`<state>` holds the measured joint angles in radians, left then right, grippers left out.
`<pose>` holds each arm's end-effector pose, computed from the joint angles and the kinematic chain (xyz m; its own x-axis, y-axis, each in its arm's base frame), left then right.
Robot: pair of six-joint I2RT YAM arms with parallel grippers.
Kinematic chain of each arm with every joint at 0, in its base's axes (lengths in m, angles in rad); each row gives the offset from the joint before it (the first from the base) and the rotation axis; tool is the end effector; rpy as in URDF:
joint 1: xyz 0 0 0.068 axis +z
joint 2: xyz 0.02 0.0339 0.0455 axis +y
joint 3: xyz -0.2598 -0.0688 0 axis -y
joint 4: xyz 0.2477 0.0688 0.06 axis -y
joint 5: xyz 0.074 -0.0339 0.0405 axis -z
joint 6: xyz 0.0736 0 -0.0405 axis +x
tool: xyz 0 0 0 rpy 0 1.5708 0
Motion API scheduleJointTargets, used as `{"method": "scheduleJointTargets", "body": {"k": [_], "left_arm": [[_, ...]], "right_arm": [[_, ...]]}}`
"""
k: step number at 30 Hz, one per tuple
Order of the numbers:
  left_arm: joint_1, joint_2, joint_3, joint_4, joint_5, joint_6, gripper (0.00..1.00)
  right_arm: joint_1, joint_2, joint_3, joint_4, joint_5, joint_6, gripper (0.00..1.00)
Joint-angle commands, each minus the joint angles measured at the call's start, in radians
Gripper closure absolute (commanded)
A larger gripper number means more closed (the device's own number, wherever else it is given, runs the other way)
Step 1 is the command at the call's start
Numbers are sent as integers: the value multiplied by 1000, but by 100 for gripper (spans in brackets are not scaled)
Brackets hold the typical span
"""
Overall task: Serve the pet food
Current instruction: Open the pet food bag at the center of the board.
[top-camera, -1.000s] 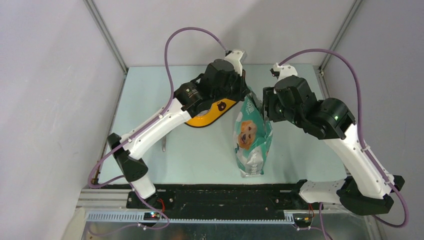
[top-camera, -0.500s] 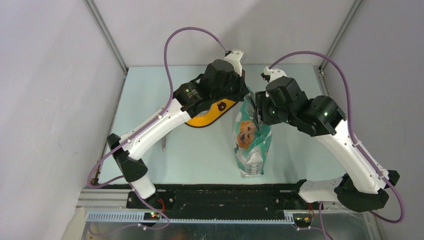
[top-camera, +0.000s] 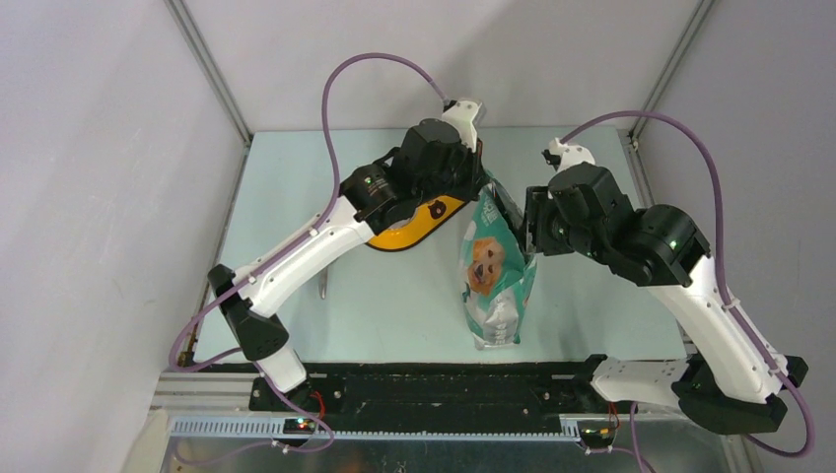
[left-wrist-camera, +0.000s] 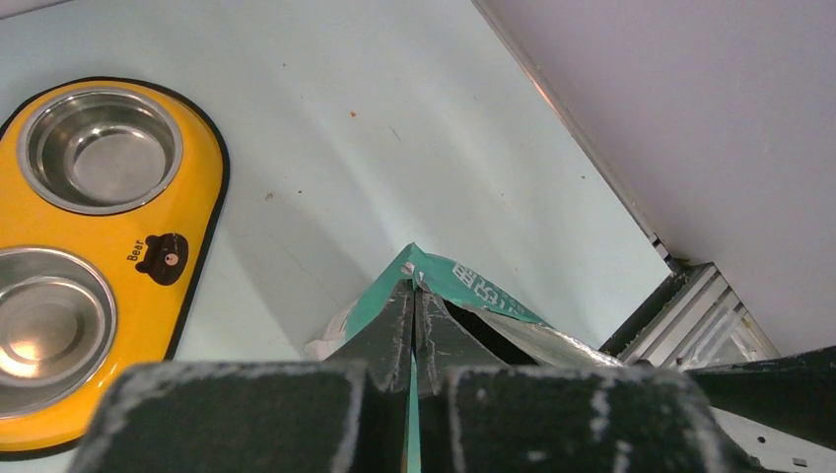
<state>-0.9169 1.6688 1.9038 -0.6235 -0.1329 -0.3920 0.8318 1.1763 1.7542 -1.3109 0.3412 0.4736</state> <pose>0.2561 -0.3182 0.4324 -0.4850 0.0103 -0.8745 0.5701 0.7620 -0.3072 0.1538 0.1323 0.4430 -0.6424 -0.0668 -0.7635 -0.2653 0.9540 0.1397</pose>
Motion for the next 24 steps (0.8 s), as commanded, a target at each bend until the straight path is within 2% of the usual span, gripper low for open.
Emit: {"method": "scheduleJointTargets", "body": {"k": [1, 5, 9, 18, 22, 24], "left_arm": [[25, -78, -15, 62, -23, 46, 100], [25, -77, -17, 60, -30, 50, 100], [25, -80, -14, 72, -32, 58, 100], [25, -71, 7, 42, -105, 66, 100], [26, -67, 23, 23, -139, 65, 100], [27, -68, 27, 16, -125, 65, 100]], "right_arm": [[-53, -21, -37, 65, 8, -45, 54], [-85, 4, -33, 77, -97, -73, 54], [-81, 40, -28, 13, -218, -98, 55], [-43, 41, -63, -99, -240, -74, 63], [-36, 2, -68, -106, -243, -65, 71], [-37, -29, -79, -80, -236, -74, 85]]}}
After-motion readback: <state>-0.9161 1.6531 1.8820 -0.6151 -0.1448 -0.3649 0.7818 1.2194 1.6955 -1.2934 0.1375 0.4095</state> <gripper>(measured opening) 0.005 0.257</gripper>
